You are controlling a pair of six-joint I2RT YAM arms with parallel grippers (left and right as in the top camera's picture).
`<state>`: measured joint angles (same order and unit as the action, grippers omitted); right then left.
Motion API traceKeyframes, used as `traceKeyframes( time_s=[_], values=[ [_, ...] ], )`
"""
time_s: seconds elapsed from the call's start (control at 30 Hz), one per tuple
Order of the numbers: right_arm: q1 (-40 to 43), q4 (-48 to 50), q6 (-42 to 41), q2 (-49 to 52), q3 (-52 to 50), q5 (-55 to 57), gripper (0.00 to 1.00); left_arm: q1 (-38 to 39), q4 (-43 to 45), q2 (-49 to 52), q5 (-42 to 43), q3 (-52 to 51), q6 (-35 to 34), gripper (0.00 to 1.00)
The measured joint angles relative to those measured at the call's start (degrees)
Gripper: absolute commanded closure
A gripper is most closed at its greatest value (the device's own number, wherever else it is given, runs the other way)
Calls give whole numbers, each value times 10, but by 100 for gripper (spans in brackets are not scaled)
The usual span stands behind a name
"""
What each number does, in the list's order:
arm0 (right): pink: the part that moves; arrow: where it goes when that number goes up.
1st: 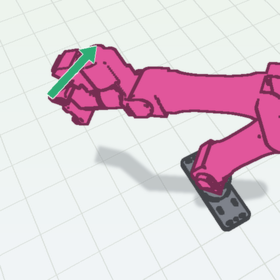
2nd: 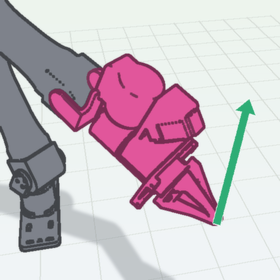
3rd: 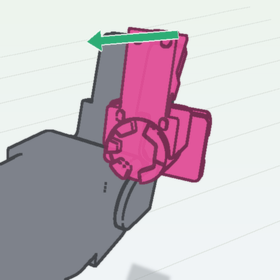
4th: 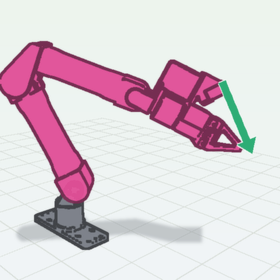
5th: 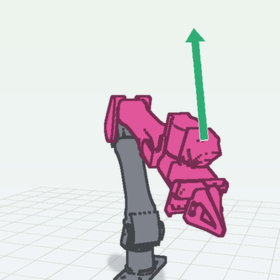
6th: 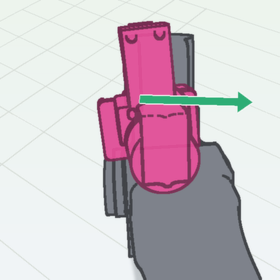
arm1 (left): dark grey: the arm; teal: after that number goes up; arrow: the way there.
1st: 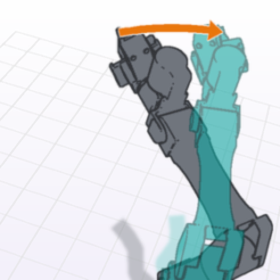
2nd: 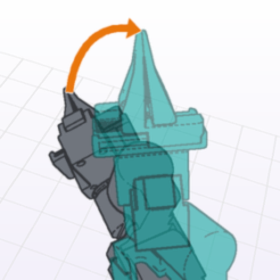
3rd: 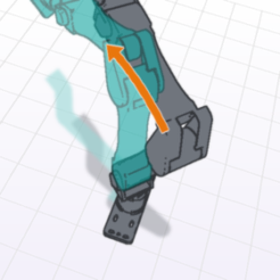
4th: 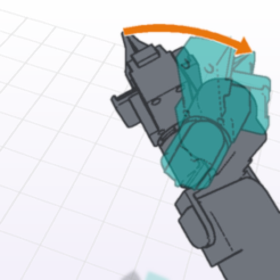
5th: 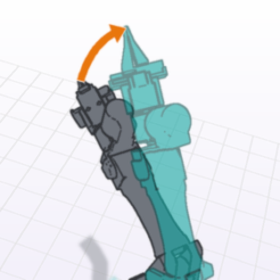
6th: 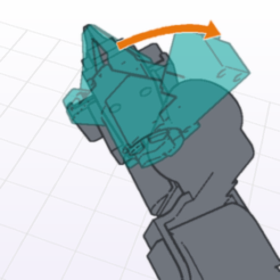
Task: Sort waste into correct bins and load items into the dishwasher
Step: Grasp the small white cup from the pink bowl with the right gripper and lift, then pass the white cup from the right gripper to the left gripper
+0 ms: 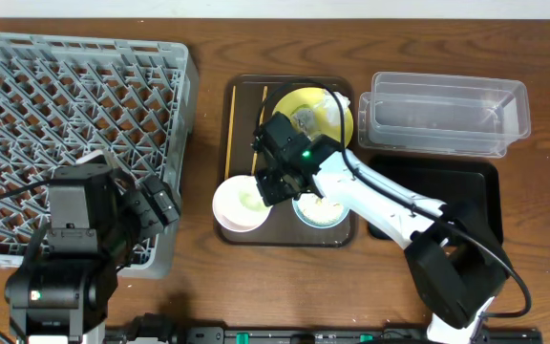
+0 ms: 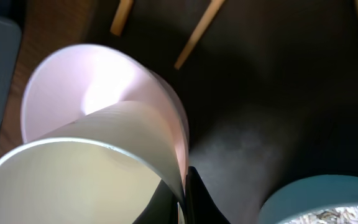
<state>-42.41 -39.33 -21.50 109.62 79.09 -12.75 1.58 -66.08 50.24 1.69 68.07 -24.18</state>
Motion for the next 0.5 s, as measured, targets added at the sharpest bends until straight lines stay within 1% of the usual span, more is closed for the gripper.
traceKeyframes(
  time_s=[0.1, 0.23, 0.37, 0.5],
  values=[
    [29, -1, 4, -23, 0, -30, 99, 0, 33, 10, 44, 0, 16, 3],
    [95, -3, 26, -98, 0, -92, 99, 0, 97, 37, 142, 0, 39, 3],
    [181, -4, 78, -183, 9, -205, 99, 0, 139, 92, 252, 0, 50, 8],
    [242, -2, 137, -229, 14, -348, 99, 0, 194, 160, 401, -1, 58, 10]
  ],
)
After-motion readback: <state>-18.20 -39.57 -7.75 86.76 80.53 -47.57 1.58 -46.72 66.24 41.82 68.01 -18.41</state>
